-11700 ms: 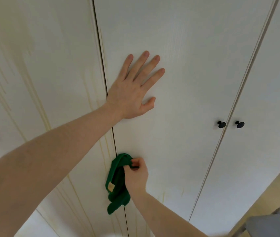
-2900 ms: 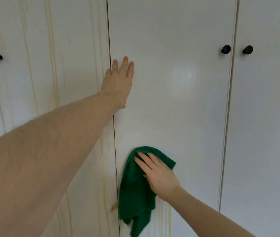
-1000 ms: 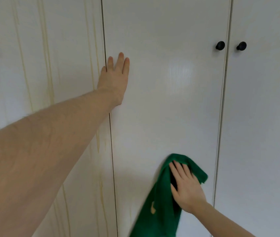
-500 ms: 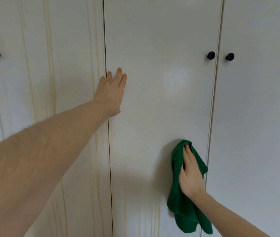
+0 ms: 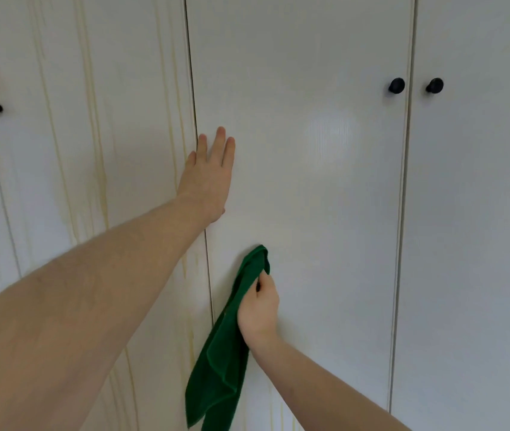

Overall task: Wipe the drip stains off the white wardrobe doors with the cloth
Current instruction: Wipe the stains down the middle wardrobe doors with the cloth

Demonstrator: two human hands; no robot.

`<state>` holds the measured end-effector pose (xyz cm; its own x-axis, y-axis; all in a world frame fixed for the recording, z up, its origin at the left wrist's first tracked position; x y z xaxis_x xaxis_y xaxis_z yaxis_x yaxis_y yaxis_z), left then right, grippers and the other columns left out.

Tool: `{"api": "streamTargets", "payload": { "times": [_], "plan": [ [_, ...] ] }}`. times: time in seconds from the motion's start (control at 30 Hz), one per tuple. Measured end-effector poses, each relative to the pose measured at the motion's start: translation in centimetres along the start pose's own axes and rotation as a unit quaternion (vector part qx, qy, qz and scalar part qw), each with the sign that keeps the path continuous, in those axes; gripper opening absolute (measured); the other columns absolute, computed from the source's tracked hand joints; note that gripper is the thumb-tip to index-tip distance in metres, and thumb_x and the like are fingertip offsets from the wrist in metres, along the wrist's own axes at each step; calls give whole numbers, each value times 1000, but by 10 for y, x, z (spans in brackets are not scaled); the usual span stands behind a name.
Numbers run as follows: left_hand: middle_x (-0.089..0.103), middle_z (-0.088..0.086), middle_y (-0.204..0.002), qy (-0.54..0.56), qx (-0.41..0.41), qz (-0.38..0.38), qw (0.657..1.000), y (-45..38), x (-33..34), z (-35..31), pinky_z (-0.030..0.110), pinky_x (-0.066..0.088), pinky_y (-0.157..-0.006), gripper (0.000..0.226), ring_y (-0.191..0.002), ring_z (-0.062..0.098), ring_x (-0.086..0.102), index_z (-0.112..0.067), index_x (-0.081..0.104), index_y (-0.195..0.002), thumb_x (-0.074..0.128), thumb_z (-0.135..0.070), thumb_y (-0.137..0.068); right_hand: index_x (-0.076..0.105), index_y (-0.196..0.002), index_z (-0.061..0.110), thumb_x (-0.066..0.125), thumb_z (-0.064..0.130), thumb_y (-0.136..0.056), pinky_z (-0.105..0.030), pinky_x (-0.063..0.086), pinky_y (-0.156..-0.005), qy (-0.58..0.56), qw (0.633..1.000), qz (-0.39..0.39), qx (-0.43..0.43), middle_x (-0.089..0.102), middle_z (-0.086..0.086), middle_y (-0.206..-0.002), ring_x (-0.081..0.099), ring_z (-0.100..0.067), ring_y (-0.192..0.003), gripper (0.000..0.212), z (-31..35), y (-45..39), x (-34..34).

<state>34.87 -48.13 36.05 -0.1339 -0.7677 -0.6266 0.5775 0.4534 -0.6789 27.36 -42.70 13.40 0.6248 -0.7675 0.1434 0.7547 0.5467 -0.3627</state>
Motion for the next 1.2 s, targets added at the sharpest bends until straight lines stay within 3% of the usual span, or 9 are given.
{"api": "streamTargets", "payload": {
  "times": [0.03, 0.1, 0.27, 0.47, 0.7, 0.83, 0.97, 1.07, 1.2],
  "plan": [
    [-23, 18, -164, 1, 1, -2, 1000, -1, 1, -1, 47, 22, -124, 138, -152, 46, -1, -4, -17, -156, 89, -34, -74, 63, -107, 21, 39, 28, -108, -30, 51, -80, 6, 1000, 11, -16, 65, 3, -97, 62, -14, -87, 25, -3, 3, 6],
    [-23, 18, -164, -3, 0, -3, 1000, 0, 2, -2, 46, 23, -123, 136, -152, 47, -1, -3, -17, -156, 88, -32, -75, 51, -137, 32, 42, 30, -108, -27, 53, -93, 28, 999, 25, -38, 65, 13, -117, 63, -5, -103, 31, -7, 8, 13],
    [-23, 19, -164, -3, 1, -3, 1000, -1, 3, -2, 46, 24, -123, 135, -152, 48, -1, -3, -17, -156, 88, -30, -75, 49, -117, 33, 59, 34, -101, -25, 51, -95, 134, 982, 63, -120, 56, 18, -109, 56, 0, -102, 20, -18, 17, 6],
    [-21, 18, -165, -6, -2, -11, 1000, -2, 4, -2, 46, 25, -122, 137, -152, 47, 1, -4, -15, -157, 89, -31, -73, 50, -139, 25, 69, 41, -93, -24, 41, -107, 372, 888, 177, -202, 51, 9, -132, 46, -9, -122, 53, -46, 4, -45],
    [-21, 18, -165, -5, -8, -16, 1000, -3, 6, -1, 47, 26, -122, 133, -152, 46, 1, -4, -14, -157, 88, -24, -74, 50, -145, 12, 70, 12, -86, -41, 46, -105, 509, 843, 104, -138, 49, -11, -141, 48, -33, -129, 62, -53, -27, -161],
    [-22, 18, -164, -12, -11, -16, 1000, -3, 7, -2, 48, 25, -122, 131, -152, 46, 1, -3, -16, -156, 86, -24, -77, 60, -130, 7, 65, 2, -84, -45, 52, -92, 518, 847, 20, -114, 52, -11, -131, 51, -35, -119, 47, -41, -42, -215],
    [-24, 18, -164, -8, -15, -9, 1000, -2, 6, -3, 48, 24, -122, 131, -152, 46, -1, -4, -17, -156, 86, -23, -77, 58, -99, 5, 55, -8, -84, -40, 48, -71, 464, 882, -49, -68, 52, -8, -112, 55, -31, -88, 20, -30, -45, -232],
    [-24, 18, -164, -4, -19, -5, 1000, -1, 5, -4, 48, 24, -123, 130, -152, 46, -1, -3, -17, -156, 85, -22, -78, 56, -96, 7, 53, -8, -87, -37, 45, -73, 392, 915, -72, -54, 54, -7, -104, 55, -27, -84, 17, -22, -38, -218],
    [-24, 18, -164, 1, -21, -4, 1000, -1, 4, -5, 49, 22, -123, 129, -152, 46, -2, -3, -17, -156, 84, -22, -79, 63, -105, 7, 56, -6, -88, -35, 48, -83, 333, 936, -48, -102, 61, -3, -101, 58, -21, -90, 22, -9, -29, -165]
  ]
}}
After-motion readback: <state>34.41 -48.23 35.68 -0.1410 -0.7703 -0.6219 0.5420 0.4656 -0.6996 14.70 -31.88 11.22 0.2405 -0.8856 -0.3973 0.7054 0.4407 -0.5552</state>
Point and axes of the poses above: each hand's wrist, its own y-axis away from the middle knuckle, its own x-axis out of the palm, z = x × y, the point moved 2 cm from there along -y, towards the middle knuckle
